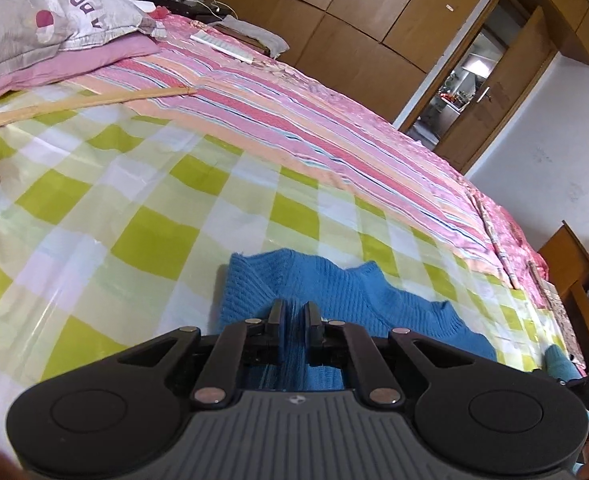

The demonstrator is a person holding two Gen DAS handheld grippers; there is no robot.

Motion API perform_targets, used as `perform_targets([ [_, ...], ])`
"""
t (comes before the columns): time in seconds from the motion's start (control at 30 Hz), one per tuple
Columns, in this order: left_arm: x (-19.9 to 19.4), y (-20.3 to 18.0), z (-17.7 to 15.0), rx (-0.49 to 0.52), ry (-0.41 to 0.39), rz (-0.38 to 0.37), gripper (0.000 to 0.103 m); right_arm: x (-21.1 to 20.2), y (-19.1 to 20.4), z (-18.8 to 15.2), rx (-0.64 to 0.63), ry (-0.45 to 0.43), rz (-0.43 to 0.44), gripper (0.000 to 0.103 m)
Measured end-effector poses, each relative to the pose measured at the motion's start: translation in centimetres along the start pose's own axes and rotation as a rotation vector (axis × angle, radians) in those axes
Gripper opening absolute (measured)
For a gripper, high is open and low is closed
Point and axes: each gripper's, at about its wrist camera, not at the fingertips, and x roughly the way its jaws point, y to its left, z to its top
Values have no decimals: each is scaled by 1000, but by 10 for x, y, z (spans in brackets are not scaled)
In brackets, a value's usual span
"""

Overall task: Fold small clothes
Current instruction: 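Lift the hem with both grippers and fold it toward the collar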

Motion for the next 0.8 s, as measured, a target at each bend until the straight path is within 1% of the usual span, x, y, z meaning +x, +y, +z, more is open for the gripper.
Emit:
perform_targets([
  [0.07, 3, -1, 2, 0, -9, 8, 13, 1, 0, 2, -2, -8, -3, 16],
  [0.23, 8, 0, 12, -41, -40, 18, 13, 2, -5, 7, 20, -26, -13, 23],
  [0.4, 1, 4, 14, -51, -80, 54, 13, 1, -6, 12, 22, -43, -10, 26],
  [0.5, -5, 8, 9, -55, -95, 64, 13, 1, -4, 13, 7, -54, -19, 32],
  [0.63, -11, 6, -3, -3, -104, 70, 14, 0, 0, 7, -63, -64, -57, 33],
  [0.8, 0, 0, -13, 99, -68, 97, 16, 10, 4, -2, -199, -45, -146, 33],
])
